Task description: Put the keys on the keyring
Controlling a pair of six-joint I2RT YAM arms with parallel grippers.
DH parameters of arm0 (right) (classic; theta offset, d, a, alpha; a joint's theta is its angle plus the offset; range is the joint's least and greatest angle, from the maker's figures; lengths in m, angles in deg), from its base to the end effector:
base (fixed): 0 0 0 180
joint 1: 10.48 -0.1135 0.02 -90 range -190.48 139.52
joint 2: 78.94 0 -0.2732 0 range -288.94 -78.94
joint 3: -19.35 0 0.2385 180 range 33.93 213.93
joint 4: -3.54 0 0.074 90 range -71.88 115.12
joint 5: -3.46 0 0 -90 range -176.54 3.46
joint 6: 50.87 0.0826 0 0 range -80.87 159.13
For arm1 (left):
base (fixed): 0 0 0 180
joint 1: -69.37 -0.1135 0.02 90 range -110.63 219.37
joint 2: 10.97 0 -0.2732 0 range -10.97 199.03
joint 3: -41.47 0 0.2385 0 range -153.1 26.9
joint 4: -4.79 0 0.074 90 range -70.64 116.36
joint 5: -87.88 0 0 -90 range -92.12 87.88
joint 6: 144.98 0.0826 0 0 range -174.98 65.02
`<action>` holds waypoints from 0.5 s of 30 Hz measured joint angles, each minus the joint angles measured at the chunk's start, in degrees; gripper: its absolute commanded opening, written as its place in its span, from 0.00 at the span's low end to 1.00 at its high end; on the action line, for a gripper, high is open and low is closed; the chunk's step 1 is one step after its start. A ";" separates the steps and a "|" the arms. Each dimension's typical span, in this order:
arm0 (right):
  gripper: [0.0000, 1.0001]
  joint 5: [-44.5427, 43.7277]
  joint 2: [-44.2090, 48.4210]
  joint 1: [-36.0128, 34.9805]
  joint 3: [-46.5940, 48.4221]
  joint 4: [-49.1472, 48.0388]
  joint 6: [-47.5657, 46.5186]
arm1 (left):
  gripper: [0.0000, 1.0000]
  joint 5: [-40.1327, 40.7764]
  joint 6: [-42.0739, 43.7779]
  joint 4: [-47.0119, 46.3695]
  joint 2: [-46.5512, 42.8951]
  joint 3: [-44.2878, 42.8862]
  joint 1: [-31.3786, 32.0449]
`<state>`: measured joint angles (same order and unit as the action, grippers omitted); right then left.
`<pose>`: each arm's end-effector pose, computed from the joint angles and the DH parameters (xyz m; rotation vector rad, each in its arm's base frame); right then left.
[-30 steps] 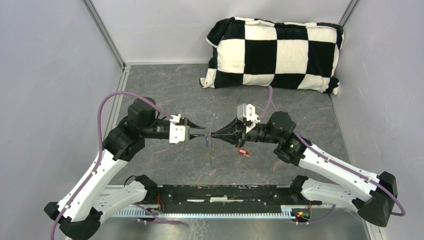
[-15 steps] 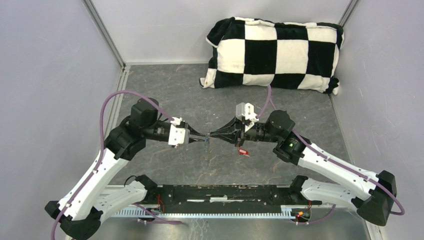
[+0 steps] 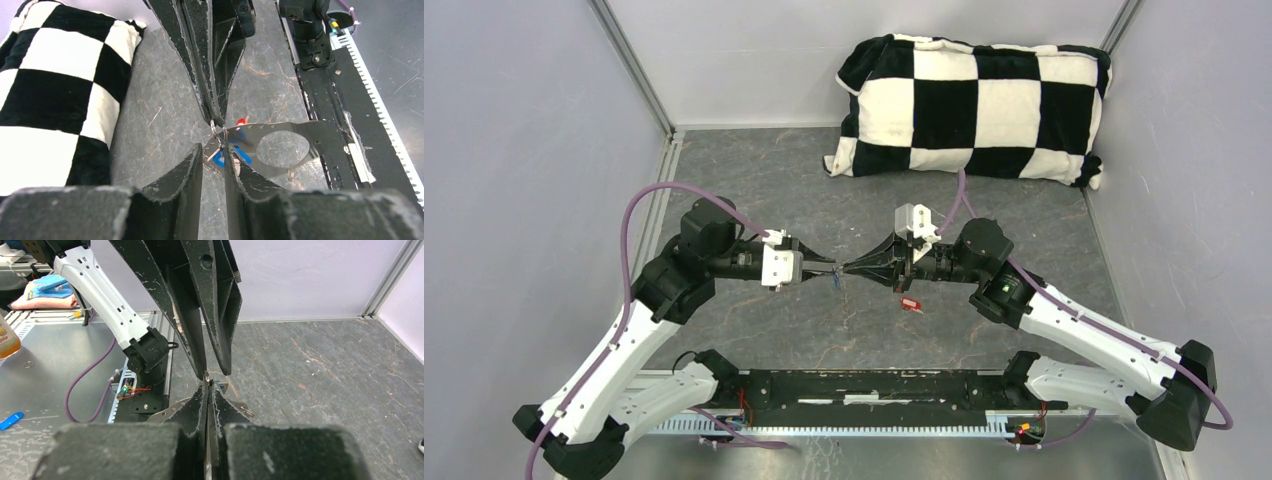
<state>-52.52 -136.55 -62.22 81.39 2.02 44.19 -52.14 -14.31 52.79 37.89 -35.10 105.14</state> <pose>0.1205 0.2274 0.3774 -1.0810 1.1968 1.2169 0.1014 -0.1511 0.3861 1.5500 1.0369 -0.7739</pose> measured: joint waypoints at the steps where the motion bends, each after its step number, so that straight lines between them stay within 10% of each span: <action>1: 0.00 0.00 0.00 0.00 0.07 -0.02 0.00 | 0.23 -0.04 -0.28 -0.35 -0.20 0.17 0.00; 15: 0.00 0.00 -0.24 0.07 0.33 -0.07 0.76 | 0.03 -1.16 -0.90 -0.66 -0.26 1.14 -0.02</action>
<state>-52.52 -136.79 -62.16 81.72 1.95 44.95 -53.30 -15.21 52.13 37.63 -33.96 105.12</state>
